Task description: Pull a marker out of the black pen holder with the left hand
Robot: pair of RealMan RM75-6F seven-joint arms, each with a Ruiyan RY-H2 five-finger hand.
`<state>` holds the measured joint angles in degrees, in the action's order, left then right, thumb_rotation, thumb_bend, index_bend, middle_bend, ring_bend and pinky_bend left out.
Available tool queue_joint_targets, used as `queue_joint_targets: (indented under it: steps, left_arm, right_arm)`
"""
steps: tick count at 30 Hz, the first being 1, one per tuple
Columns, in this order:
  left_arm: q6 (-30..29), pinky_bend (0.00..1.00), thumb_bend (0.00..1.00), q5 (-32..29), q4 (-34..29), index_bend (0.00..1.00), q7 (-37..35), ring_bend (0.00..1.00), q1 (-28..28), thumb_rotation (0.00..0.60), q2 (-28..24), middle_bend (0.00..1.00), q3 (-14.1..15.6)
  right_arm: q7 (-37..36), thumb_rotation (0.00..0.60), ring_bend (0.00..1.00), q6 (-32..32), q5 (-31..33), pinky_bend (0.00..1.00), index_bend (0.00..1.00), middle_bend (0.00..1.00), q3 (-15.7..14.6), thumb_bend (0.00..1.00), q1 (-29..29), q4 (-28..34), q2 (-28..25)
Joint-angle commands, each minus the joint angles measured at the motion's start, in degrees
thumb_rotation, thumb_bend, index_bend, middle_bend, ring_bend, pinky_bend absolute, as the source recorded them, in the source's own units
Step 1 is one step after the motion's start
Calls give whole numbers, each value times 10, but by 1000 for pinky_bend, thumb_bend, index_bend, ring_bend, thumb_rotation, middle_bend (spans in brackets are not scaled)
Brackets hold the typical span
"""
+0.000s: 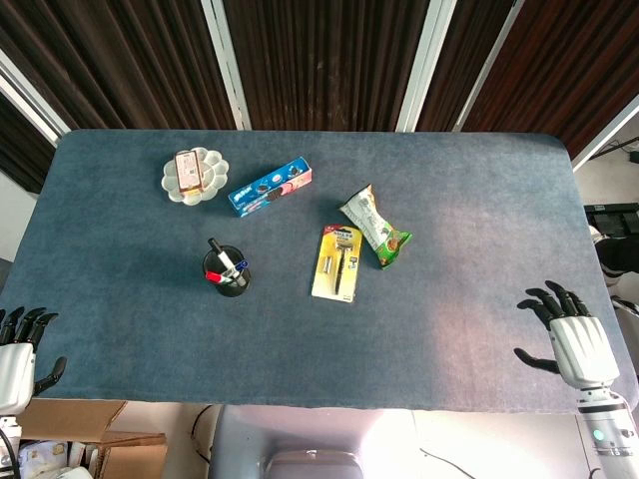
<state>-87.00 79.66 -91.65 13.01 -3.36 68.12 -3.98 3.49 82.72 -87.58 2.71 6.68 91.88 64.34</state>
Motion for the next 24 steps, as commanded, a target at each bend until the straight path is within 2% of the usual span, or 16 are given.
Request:
queue_joint_targets:
  steps: [1,8,14,19,24]
  left_arm:
    - [-1,43,278,1,2,236,6,81,0,600,4,163,0]
    - [-27,42,280,36,20,244,11,85,-2,600,17,172,1]
    - [-2,78,290,72,-8,282,1,129,-44,600,8,212,-18]
    - [86,147,323,86,-54,375,-99,208,-134,600,-5,290,-62]
    - [204,189,396,30,-60,455,-187,271,-233,600,14,360,-119]
  right_arm:
    - [0,600,149,0,0,300,474,343,0,209,0,0,0]
    - [2,600,149,-1,0,301,474,343,0,209,1,1,0]
    - [1,600,149,-1,-1,300,474,343,0,209,2,0,1]
    - [3,600,149,-4,-2,300,474,344,1,209,4,1,2]
    - [4,600,149,-4,-1,301,474,344,1,210,4,1,2]
